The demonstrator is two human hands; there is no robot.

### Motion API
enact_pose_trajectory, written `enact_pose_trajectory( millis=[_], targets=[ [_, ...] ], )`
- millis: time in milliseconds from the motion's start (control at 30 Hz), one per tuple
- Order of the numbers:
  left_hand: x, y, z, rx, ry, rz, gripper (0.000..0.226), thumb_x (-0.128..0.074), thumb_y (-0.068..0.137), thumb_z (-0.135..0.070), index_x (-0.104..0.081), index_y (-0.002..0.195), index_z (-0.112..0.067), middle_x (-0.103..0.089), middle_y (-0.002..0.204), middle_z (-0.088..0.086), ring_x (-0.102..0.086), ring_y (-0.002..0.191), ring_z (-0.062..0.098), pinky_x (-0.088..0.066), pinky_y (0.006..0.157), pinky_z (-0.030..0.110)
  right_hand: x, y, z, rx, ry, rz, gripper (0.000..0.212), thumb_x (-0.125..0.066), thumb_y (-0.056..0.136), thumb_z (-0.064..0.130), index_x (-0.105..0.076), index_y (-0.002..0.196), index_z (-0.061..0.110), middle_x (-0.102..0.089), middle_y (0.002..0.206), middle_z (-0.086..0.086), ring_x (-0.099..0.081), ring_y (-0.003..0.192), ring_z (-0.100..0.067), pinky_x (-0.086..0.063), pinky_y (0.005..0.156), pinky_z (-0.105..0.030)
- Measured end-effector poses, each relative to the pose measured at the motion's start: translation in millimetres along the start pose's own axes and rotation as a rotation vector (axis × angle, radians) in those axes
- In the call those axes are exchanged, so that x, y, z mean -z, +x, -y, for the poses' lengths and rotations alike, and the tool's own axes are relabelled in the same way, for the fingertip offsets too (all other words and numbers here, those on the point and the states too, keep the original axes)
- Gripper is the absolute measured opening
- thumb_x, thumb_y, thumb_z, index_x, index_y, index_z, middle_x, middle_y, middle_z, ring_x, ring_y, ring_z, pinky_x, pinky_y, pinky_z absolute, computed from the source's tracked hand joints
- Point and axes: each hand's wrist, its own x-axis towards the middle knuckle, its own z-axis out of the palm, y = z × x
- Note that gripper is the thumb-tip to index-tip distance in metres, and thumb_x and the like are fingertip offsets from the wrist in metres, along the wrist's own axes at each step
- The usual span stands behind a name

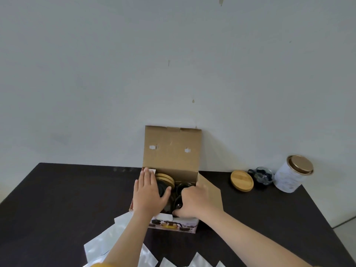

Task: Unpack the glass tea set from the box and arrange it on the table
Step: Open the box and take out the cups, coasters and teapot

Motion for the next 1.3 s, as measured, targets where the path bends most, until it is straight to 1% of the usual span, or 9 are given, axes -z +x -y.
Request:
enact_pose_trajectory(
  millis=[233,333,433,500,600,667,900,1000,1300],
  targets=[
    [0,1,0,0.002,-0.009,-0.006,0.098,-0.011,0.077,-0.073,-0.018,0.149,-0.007,-0.016,0.158,0.012,-0.011,0.147,0.027,-0.017,0.116,0.042,16,-17,-15,-0.033,0.174,-0.33,0.068,-0.063,0.063,0.063,-0.05,0.117,0.023,-0.045,0.112,0.003,-0.053,0.098,-0.022,-0.043,0.075,-0.031],
    [-1,1,0,0.002,-0.018,-0.019,0.097,-0.015,0.078,-0.072,-0.022,0.148,-0.005,-0.021,0.157,0.012,-0.015,0.146,0.027,-0.02,0.115,0.044,19,-25,-30,-0.104,0.502,-0.441,0.071,-0.064,0.056,0.065,-0.048,0.118,0.033,-0.04,0.108,0.01,-0.053,0.096,-0.014,-0.052,0.079,-0.032],
    [-1,1,1,-0.002,-0.008,-0.015,0.097,-0.013,0.078,-0.073,-0.021,0.149,-0.006,-0.019,0.157,0.011,-0.012,0.146,0.026,-0.019,0.115,0.043,11,-36,-57,-0.179,0.783,-0.495,0.073,-0.077,0.064,0.048,-0.046,0.128,0.031,-0.039,0.117,0.006,-0.047,0.11,-0.011,-0.044,0.086,-0.022],
    [-2,1,1,-0.001,-0.013,-0.018,0.098,-0.013,0.078,-0.073,-0.021,0.149,-0.006,-0.02,0.157,0.012,-0.013,0.146,0.027,-0.019,0.115,0.043,-3,-44,-82,-0.262,0.856,-0.505,0.074,-0.079,0.065,0.042,-0.047,0.13,0.027,-0.04,0.12,0.003,-0.045,0.114,-0.013,-0.042,0.088,-0.023],
    [-2,2,1,-0.008,-0.007,-0.015,0.098,-0.012,0.078,-0.074,-0.021,0.149,-0.007,-0.02,0.157,0.012,-0.013,0.146,0.027,-0.019,0.115,0.044,-38,-56,-124,-0.449,0.883,-0.489,0.057,-0.077,0.056,0.044,-0.056,0.106,0.025,-0.048,0.108,-0.001,-0.05,0.102,-0.017,-0.047,0.082,-0.03],
    [-1,2,1,-0.014,-0.003,-0.019,0.098,-0.011,0.077,-0.074,-0.021,0.149,-0.006,-0.02,0.157,0.012,-0.013,0.146,0.027,-0.019,0.115,0.044,-60,-63,-150,-0.599,0.871,-0.451,0.055,-0.075,0.051,0.044,-0.057,0.099,0.023,-0.052,0.103,-0.004,-0.049,0.097,-0.017,-0.048,0.08,-0.036],
    [-2,2,0,-0.011,0.019,-0.024,0.092,-0.02,0.082,-0.071,-0.021,0.148,-0.006,-0.02,0.157,0.013,-0.014,0.146,0.027,-0.02,0.115,0.045,-92,-78,-216,-0.961,0.821,-0.463,0.075,-0.085,0.063,0.032,-0.052,0.126,0.008,-0.043,0.124,-0.018,-0.047,0.115,-0.038,-0.047,0.089,-0.046],
    [-3,2,0,-0.01,0.012,-0.02,0.088,-0.03,0.087,-0.067,-0.02,0.149,-0.006,-0.018,0.157,0.013,-0.013,0.146,0.027,-0.02,0.116,0.045,-92,-76,-230,-1.023,0.826,-0.461,0.079,-0.082,0.068,0.032,-0.046,0.133,0.007,-0.037,0.131,-0.019,-0.043,0.119,-0.04,-0.045,0.091,-0.047],
    [-2,3,0,-0.009,0.019,-0.023,0.093,-0.022,0.081,-0.07,-0.023,0.148,-0.006,-0.022,0.156,0.013,-0.016,0.146,0.028,-0.021,0.115,0.046,-73,-43,-256,-1.042,0.902,-0.437,0.079,-0.08,0.072,0.035,-0.041,0.136,0.009,-0.034,0.136,-0.018,-0.043,0.121,-0.04,-0.046,0.091,-0.047]
  ],
)
